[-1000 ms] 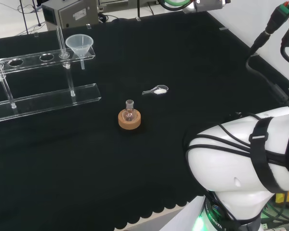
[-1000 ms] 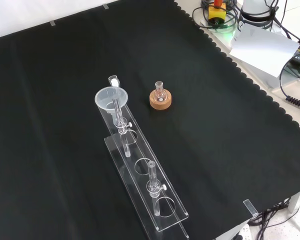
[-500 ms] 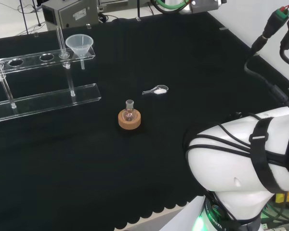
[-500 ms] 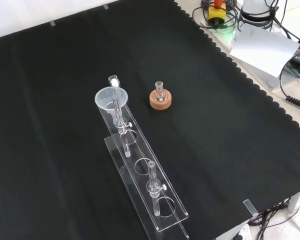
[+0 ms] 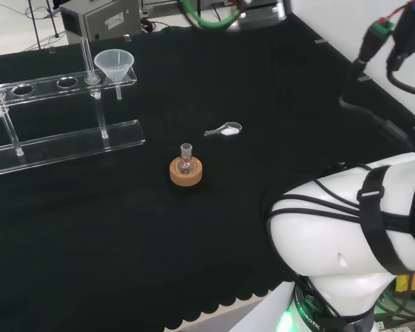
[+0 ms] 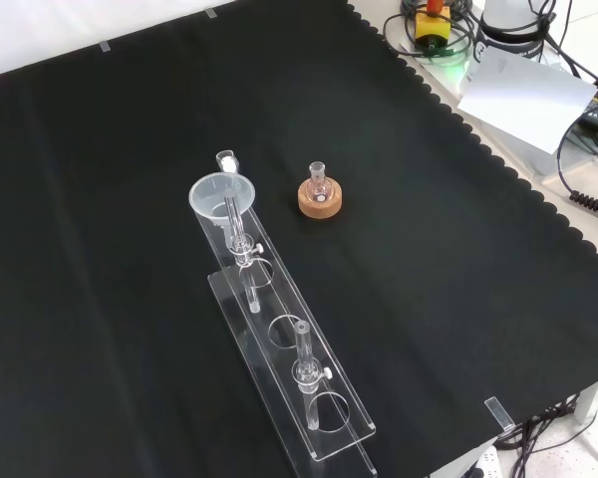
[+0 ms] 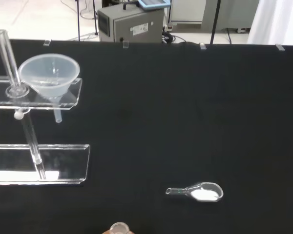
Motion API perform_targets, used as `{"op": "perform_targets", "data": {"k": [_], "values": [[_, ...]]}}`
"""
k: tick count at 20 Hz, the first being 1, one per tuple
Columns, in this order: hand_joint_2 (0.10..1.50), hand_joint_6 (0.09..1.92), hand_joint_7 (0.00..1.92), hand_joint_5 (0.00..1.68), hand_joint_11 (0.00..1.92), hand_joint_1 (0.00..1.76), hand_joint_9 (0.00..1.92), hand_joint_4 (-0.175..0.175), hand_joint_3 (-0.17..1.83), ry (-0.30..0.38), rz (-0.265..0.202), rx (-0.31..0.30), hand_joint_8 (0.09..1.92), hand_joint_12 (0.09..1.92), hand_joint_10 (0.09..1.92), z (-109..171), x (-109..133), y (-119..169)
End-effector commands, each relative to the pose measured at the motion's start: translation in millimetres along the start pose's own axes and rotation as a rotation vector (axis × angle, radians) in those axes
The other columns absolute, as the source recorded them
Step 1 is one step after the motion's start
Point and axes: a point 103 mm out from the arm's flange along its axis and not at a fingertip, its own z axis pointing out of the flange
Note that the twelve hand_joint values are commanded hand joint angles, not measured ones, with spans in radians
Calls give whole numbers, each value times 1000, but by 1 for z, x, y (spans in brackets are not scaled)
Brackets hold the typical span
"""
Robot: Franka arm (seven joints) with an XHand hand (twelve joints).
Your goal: Pick up the funnel from the transparent funnel stand.
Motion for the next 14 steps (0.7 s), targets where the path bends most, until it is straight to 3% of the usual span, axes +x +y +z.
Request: {"op": "perform_targets", "data": {"k": [1,4,9,14], "values": [[1222,87,3,222,3,0,175,13,358,17,0,49,475,1377,625,28,27,41],[1221,87,4,220,4,0,178,12,354,-1,-21,86,476,1379,626,43,24,71],[1216,87,10,218,18,10,183,8,340,31,-43,147,480,1384,627,68,29,117],[1196,87,18,215,21,41,189,4,318,22,-75,171,485,1386,630,81,31,148]]}}
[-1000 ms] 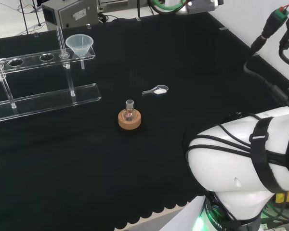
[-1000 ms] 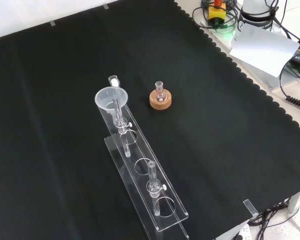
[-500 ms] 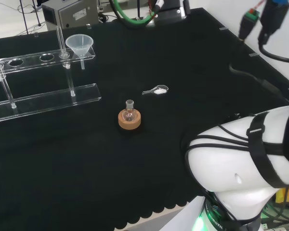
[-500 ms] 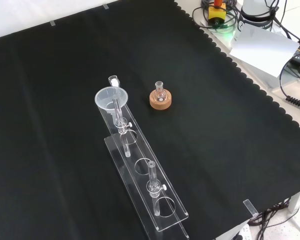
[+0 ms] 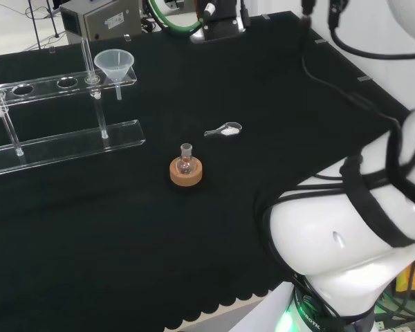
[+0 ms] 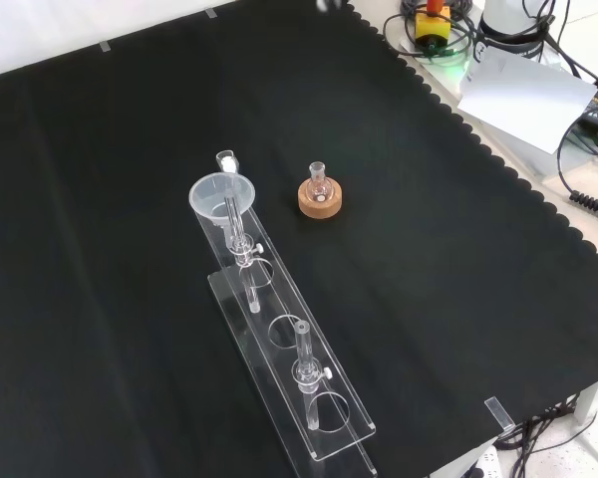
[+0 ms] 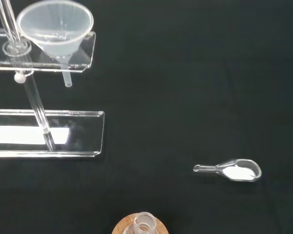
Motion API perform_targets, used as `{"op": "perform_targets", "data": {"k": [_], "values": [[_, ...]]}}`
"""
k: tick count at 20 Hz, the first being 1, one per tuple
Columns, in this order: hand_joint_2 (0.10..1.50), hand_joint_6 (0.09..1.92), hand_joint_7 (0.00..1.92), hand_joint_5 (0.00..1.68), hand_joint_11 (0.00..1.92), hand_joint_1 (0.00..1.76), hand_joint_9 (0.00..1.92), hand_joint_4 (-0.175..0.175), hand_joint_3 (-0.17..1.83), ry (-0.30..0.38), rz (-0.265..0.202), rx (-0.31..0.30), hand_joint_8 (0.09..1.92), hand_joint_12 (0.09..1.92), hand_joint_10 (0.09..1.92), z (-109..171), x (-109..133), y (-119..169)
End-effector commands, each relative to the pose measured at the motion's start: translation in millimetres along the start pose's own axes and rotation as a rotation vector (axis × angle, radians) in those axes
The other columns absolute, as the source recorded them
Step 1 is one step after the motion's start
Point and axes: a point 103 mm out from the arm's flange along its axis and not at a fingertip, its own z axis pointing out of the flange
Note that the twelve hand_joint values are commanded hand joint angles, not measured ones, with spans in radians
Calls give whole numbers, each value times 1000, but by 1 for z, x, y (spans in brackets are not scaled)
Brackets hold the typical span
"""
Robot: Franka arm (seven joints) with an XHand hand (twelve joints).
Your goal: Pick up the funnel from the transparent funnel stand.
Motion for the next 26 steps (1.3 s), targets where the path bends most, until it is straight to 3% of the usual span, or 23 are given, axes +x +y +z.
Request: {"op": "perform_targets", "data": {"k": [1,6,14,15,21,26], "values": [[1189,87,21,214,21,51,190,3,313,11,-46,30,487,1386,630,14,-1,75],[1147,87,30,201,16,104,192,-6,289,-17,-57,75,496,1389,634,31,12,98],[1063,87,60,192,16,213,231,-20,253,-76,-151,104,557,1403,672,55,43,126],[1049,87,59,196,14,237,233,-23,247,-87,-198,103,563,1405,675,57,48,127],[948,87,74,220,35,401,262,-40,207,-125,-174,177,608,1423,699,64,86,138],[851,87,30,167,111,514,284,-59,187,-116,-170,248,657,1434,722,65,88,149]]}}
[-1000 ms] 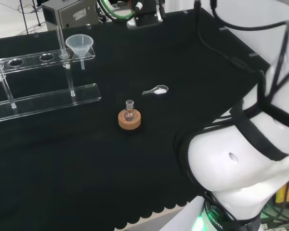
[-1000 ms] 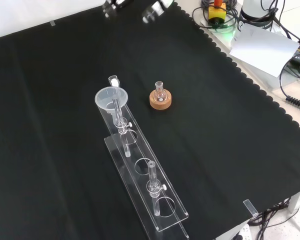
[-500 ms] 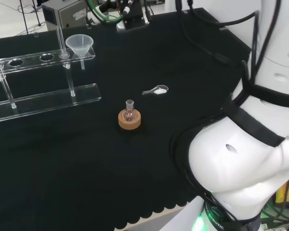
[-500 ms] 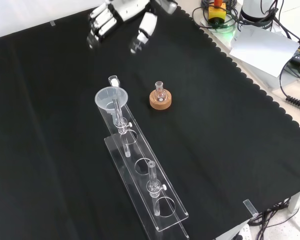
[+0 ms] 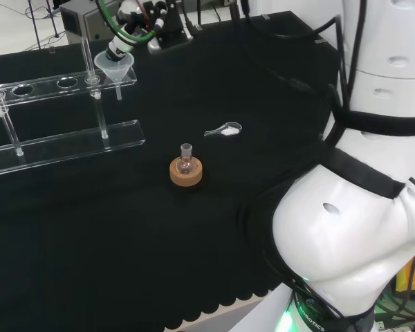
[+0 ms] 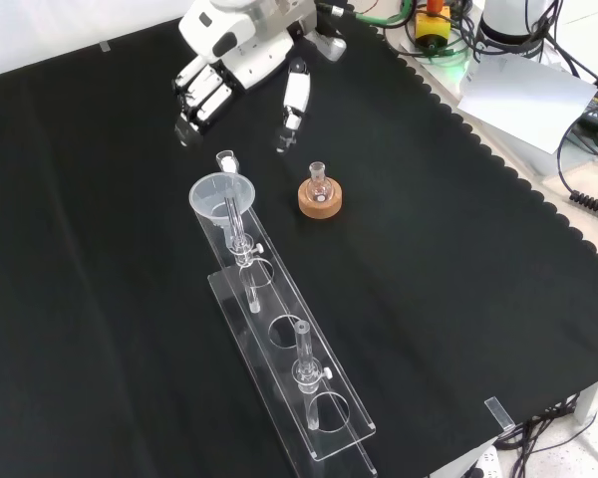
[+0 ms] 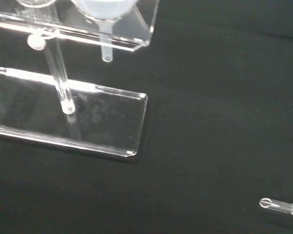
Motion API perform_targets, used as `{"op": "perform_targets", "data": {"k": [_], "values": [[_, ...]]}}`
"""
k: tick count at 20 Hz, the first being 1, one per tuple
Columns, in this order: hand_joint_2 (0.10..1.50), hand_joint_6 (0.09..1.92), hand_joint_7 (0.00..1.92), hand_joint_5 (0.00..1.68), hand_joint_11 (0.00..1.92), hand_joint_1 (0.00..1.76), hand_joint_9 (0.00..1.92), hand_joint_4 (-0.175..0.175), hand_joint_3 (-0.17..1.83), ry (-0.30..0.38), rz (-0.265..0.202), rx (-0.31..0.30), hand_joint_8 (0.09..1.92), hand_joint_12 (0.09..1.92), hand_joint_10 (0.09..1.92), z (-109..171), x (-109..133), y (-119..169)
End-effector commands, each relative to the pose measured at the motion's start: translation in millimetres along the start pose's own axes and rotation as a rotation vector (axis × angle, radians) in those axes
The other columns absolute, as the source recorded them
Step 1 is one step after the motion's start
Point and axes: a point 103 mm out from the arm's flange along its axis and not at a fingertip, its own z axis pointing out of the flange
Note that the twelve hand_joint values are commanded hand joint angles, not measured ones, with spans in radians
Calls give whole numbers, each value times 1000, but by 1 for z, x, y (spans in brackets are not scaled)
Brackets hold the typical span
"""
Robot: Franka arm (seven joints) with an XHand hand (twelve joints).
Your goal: Pick up the funnel from the transparent funnel stand.
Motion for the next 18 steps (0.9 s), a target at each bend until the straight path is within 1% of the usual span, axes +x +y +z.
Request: {"op": "perform_targets", "data": {"k": [1,2,4,6,9,12,14,15,16,18], "values": [[838,87,22,158,123,525,286,-63,185,-26,-50,107,662,1436,724,3,18,16],[825,87,14,149,139,541,289,-68,182,-29,-56,115,665,1441,727,4,17,19],[804,87,3,140,166,566,297,-76,187,-33,-47,131,677,1440,737,5,19,23],[791,87,0,137,182,594,316,-83,191,-40,-37,144,679,1441,747,7,16,27],[771,87,0,132,194,627,303,-89,210,-46,-25,161,678,1440,761,8,20,32],[718,87,0,97,200,649,276,-94,313,-38,-14,169,666,1440,790,10,19,36],[681,87,0,77,201,659,283,-96,388,-41,-19,172,665,1441,790,12,20,39],[665,87,0,67,202,665,286,-97,420,-31,-5,181,663,1441,789,13,17,41],[652,87,0,61,203,673,287,-97,443,-31,-48,187,653,1441,789,14,15,44],[639,87,0,54,204,684,286,-97,467,-40,-70,181,637,1440,788,15,12,45]]}}
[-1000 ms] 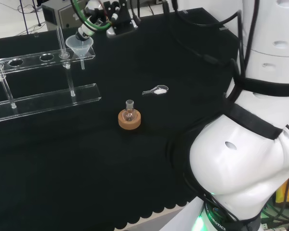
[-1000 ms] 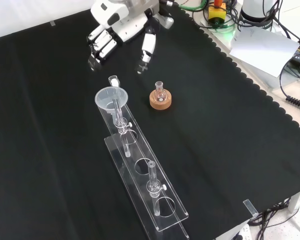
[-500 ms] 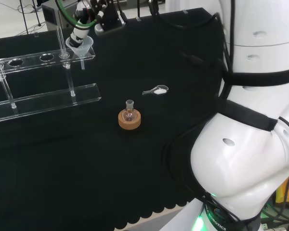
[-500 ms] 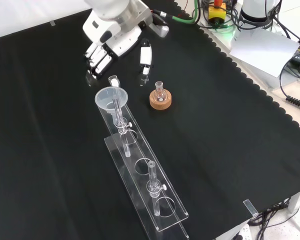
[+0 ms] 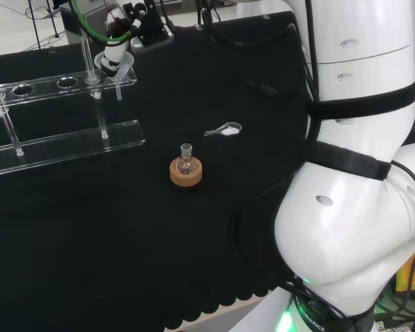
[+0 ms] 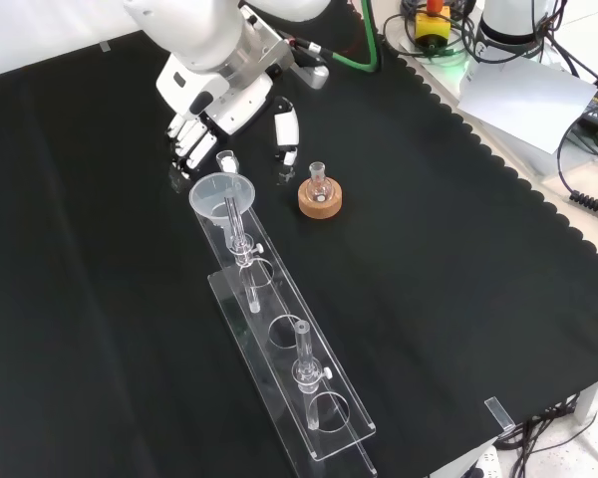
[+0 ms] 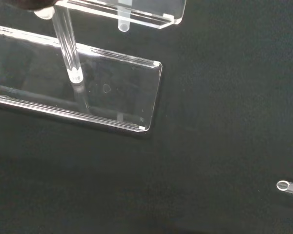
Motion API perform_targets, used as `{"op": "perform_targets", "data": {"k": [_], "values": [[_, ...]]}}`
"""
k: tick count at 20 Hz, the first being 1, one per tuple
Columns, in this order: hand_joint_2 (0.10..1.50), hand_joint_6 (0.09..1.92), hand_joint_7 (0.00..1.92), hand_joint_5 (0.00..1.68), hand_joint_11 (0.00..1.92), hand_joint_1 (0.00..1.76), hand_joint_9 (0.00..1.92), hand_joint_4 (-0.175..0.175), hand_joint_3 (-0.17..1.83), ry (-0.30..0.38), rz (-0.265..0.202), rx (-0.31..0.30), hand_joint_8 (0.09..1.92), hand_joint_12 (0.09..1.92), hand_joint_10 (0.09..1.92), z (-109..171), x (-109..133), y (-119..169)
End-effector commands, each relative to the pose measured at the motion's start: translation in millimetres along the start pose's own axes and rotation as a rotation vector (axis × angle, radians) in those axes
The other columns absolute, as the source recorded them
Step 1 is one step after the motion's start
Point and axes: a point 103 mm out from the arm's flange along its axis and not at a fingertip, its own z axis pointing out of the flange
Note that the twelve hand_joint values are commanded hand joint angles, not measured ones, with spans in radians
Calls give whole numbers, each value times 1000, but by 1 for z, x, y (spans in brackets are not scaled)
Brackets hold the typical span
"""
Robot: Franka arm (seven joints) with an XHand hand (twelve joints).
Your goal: Pick up the funnel from the transparent funnel stand.
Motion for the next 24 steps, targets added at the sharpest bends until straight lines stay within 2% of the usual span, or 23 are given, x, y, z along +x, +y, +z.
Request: {"op": "perform_targets", "data": {"k": [1,6,7,10,14,17,23,24], "values": [[636,87,0,52,204,689,285,-97,474,-12,-48,15,631,1440,788,4,-6,8],[631,87,0,51,210,731,257,-96,504,-16,-19,15,615,1439,792,7,-6,14],[626,87,0,51,212,735,251,-96,517,-4,-21,11,611,1438,797,9,-23,11],[619,87,0,52,217,739,243,-95,536,-6,-28,1,592,1437,804,11,-30,11],[615,87,0,55,224,740,239,-95,547,-26,-18,-7,578,1436,806,7,-16,21],[609,87,0,57,231,743,235,-95,560,-15,-6,-9,565,1431,807,7,-6,29],[604,87,0,56,237,745,232,-95,575,-30,-24,-19,553,1426,808,5,3,34],[602,87,0,55,240,745,231,-94,581,-39,-54,-19,550,1424,808,4,3,34]]}}
